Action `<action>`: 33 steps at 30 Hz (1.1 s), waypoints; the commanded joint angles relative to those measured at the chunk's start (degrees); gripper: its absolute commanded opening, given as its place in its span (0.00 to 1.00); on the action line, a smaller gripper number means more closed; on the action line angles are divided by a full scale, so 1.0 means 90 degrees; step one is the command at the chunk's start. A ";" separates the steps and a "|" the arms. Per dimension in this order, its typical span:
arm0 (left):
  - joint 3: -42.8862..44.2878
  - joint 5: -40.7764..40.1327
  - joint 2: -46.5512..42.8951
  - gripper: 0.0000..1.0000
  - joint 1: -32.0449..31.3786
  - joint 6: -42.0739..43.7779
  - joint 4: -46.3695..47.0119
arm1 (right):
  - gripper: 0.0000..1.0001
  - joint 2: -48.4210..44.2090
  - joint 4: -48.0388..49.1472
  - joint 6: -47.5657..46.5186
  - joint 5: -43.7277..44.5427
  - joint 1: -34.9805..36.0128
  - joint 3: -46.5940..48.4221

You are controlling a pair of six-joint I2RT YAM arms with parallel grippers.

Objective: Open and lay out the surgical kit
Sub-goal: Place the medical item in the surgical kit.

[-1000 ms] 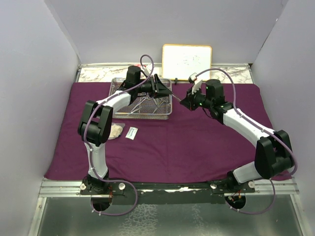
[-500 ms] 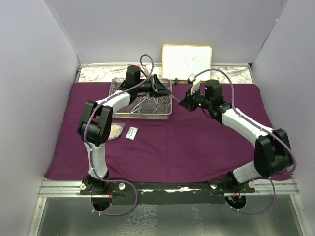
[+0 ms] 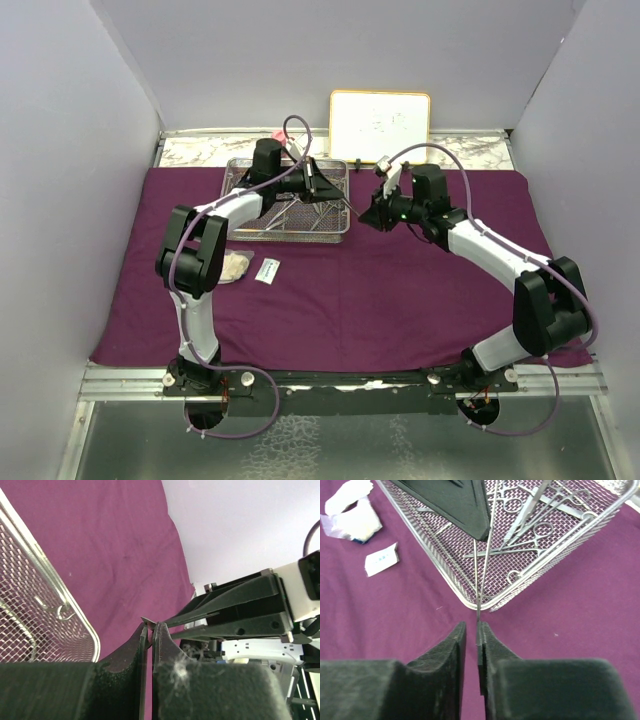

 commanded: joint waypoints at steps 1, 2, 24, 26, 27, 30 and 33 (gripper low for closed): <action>-0.0290 0.0292 -0.0507 0.00 0.0091 0.0729 0.0049 | 0.20 -0.0001 -0.0082 -0.0311 -0.0806 0.0032 0.0154; -0.0354 0.0344 -0.0599 0.00 0.0101 0.0907 -0.0045 | 0.22 -0.0017 -0.0119 -0.0362 -0.0915 0.0032 0.0156; -0.0723 0.0705 -0.0825 0.00 0.0119 0.9885 -0.7722 | 0.31 -0.0161 -0.0365 -0.1045 -0.0537 -0.0149 0.0245; -0.0569 0.0765 -0.0580 0.00 0.0122 1.0163 -0.8048 | 0.31 -0.0166 -0.0374 -0.1037 -0.0545 -0.0190 0.0235; -0.0509 0.0763 -0.0469 0.00 0.0122 1.0285 -0.8158 | 0.30 -0.0154 -0.0368 -0.1035 -0.0558 -0.0213 0.0239; -0.0428 0.0628 -0.0242 0.00 0.0120 1.0425 -0.8261 | 0.30 -0.0117 -0.0381 -0.1025 -0.0588 -0.0258 0.0234; -0.0335 0.0574 -0.0091 0.00 0.0130 1.0454 -0.8270 | 0.30 -0.0060 -0.0409 -0.1015 -0.0631 -0.0275 0.0253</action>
